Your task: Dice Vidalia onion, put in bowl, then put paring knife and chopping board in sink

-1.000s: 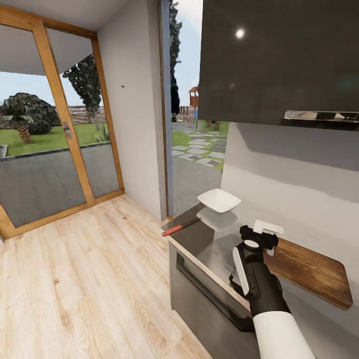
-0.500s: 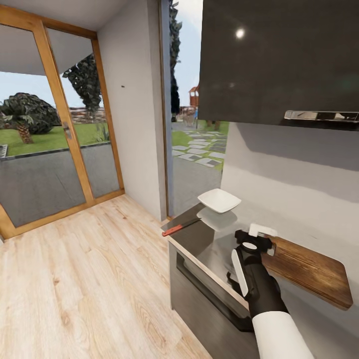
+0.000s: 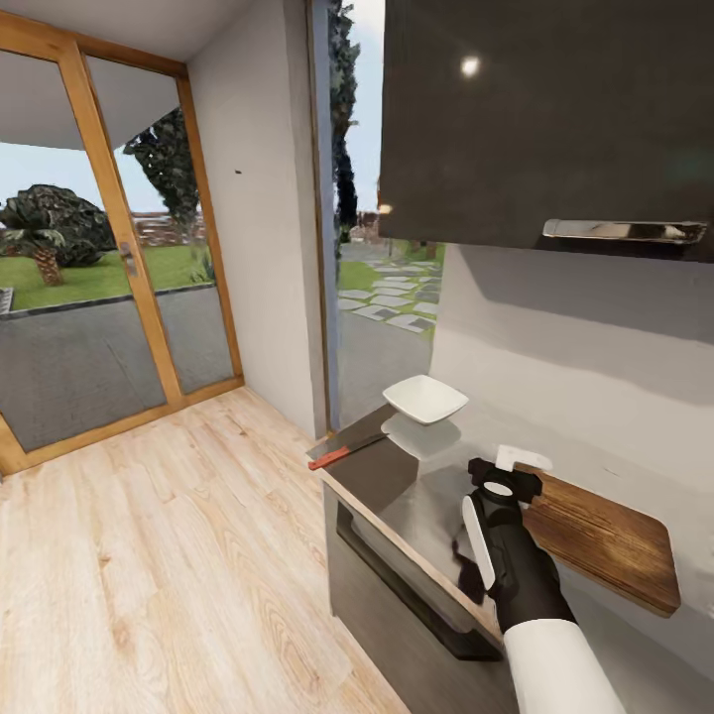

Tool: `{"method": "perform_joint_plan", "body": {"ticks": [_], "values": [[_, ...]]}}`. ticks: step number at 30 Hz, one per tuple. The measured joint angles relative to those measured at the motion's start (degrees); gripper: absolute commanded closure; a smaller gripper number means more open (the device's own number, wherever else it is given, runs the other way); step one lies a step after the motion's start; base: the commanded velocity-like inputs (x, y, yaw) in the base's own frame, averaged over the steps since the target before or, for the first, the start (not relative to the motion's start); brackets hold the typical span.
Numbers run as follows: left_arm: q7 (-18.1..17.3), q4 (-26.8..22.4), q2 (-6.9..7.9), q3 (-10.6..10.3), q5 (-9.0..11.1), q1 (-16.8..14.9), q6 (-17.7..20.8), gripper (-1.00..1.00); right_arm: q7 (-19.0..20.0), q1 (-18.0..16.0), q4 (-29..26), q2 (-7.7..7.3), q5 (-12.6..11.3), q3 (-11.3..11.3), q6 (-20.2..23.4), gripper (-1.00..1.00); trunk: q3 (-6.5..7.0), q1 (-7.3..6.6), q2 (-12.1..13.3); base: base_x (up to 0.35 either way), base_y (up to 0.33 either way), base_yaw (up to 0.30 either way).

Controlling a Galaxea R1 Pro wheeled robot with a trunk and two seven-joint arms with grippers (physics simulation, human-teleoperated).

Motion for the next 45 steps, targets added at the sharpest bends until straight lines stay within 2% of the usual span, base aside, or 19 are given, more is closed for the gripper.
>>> {"method": "perform_joint_plan", "body": {"ticks": [45], "values": [[0.0, 0.0, 0.0, 0.0, 0.1, 0.0, 0.0, -1.0, 0.3, 0.0, 1.2, -0.15, -0.1, -0.1, 0.0, -1.0, 0.0, 0.0, 0.0, 0.016, 0.007, 0.0]]}}
